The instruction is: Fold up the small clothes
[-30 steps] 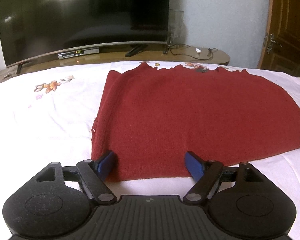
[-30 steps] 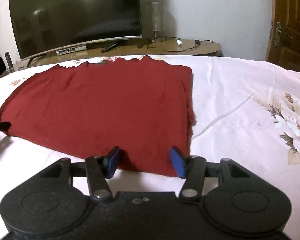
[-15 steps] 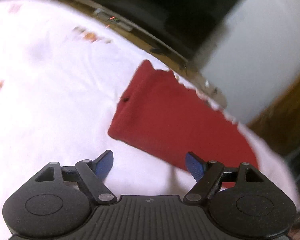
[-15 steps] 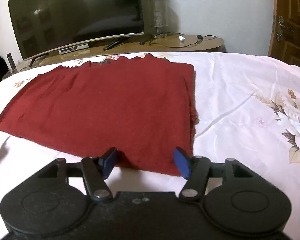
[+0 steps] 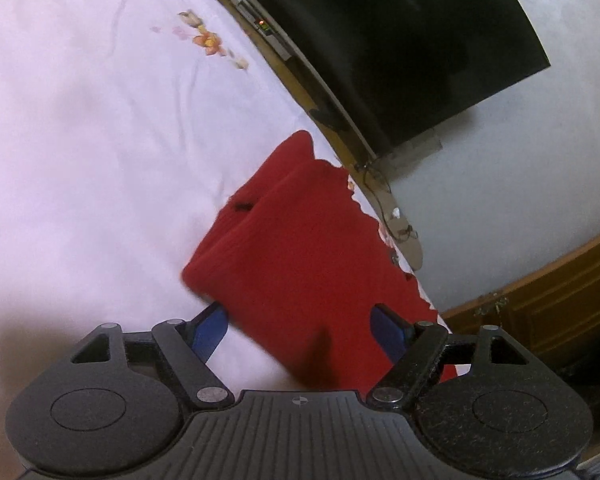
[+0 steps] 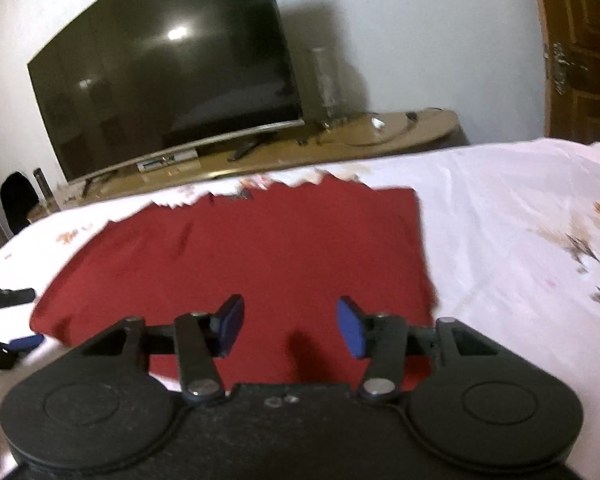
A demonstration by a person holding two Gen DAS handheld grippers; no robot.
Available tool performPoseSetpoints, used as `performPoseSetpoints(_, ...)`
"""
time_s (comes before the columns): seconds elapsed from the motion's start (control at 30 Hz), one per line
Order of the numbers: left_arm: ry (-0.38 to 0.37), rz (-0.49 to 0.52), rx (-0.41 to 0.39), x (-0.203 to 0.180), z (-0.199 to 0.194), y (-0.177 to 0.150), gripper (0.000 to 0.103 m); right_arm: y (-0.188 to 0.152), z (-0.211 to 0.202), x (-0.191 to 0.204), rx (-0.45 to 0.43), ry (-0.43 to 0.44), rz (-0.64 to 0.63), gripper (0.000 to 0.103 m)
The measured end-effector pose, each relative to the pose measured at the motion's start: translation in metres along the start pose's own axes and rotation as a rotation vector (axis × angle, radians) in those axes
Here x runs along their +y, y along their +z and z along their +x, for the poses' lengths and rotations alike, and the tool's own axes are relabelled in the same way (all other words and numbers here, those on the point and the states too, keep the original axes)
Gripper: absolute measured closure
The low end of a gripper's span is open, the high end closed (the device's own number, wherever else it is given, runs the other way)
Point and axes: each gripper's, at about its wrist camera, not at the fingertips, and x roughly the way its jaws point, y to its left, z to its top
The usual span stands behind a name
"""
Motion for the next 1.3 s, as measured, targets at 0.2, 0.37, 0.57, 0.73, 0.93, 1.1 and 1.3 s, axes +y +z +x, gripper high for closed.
performPoseSetpoints(0.2,-0.024,-0.051,-0.04,0.0,0.024,0.013,0.037,0.011,0.026,0.028,0.004,0.065,-0.044,0.058)
performPoseSetpoints(0.37,-0.06,-0.141,-0.024,0.024,0.046,0.025,0.085,0.019,0.055,0.041,0.03,0.073,-0.071,0.071)
performPoseSetpoints(0.57,-0.084,-0.101,-0.032,0.02,0.047,0.025,0.087,0.029,0.08,0.066,0.024,0.09,-0.136,0.077)
performPoseSetpoints(0.73,-0.173,-0.111,-0.129,0.015,0.025,0.011,0.093,0.023,0.1,0.084,0.063,0.061,-0.216,0.078)
performPoseSetpoints(0.93,-0.109,-0.138,-0.124,0.02,0.028,0.002,0.093,0.012,0.111,0.077,0.097,0.057,-0.206,0.077)
performPoseSetpoints(1.1,-0.07,-0.136,-0.136,0.007,0.031,0.001,0.081,0.014,0.108,0.074,0.103,0.07,-0.181,0.077)
performPoseSetpoints(1.3,-0.021,-0.115,-0.123,0.005,0.04,0.011,0.093,0.012,0.111,0.073,0.105,0.069,-0.206,0.078)
